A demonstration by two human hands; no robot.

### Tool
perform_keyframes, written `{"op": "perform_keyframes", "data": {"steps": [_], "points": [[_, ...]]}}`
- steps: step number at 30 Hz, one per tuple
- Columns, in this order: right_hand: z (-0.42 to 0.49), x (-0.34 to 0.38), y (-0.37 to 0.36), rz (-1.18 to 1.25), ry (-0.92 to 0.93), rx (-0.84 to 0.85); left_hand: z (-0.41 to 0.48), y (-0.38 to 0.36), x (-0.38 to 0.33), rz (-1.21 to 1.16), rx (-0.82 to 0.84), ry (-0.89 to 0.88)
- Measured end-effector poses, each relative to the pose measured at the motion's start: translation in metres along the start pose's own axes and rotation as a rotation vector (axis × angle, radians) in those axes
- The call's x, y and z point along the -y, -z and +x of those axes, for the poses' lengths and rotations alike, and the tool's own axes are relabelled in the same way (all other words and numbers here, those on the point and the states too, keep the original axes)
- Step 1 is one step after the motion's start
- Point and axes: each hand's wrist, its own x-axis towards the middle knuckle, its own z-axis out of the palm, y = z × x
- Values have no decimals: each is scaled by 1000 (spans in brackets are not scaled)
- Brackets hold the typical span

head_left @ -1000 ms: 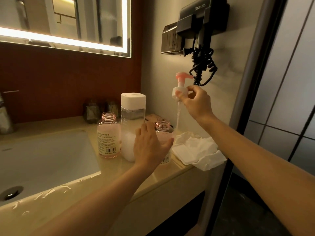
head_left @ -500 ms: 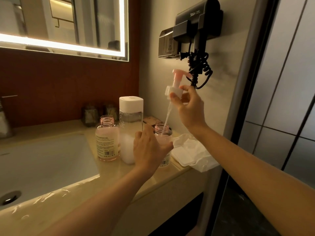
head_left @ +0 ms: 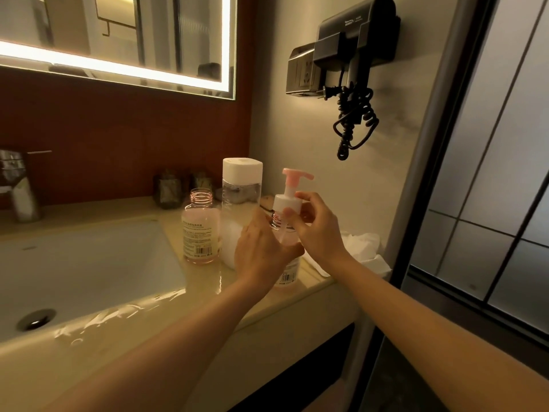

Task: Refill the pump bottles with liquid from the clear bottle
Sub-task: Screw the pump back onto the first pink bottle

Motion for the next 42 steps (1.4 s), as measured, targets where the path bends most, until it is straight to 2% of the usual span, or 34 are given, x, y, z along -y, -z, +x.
{"op": "perform_keyframes", "data": {"steps": [16, 22, 34, 38, 40, 42], "points": [[-43, 60, -65, 28, 56, 84, -38, 88, 52, -184, -31, 53], [-48, 72, -78, -19, 87, 95, -45, 95, 71, -348, 99, 155], [-41, 74, -75, -72, 84, 143, -48, 89, 78, -161, 38, 156], [-33, 80, -70, -15, 9, 271, -48, 89, 78, -121, 33, 145], [-34, 81, -69, -14, 29, 308, -48, 89, 79, -113, 28, 146], [-36, 80, -71, -46, 67, 248, -49, 90, 79, -110, 27, 148]]}}
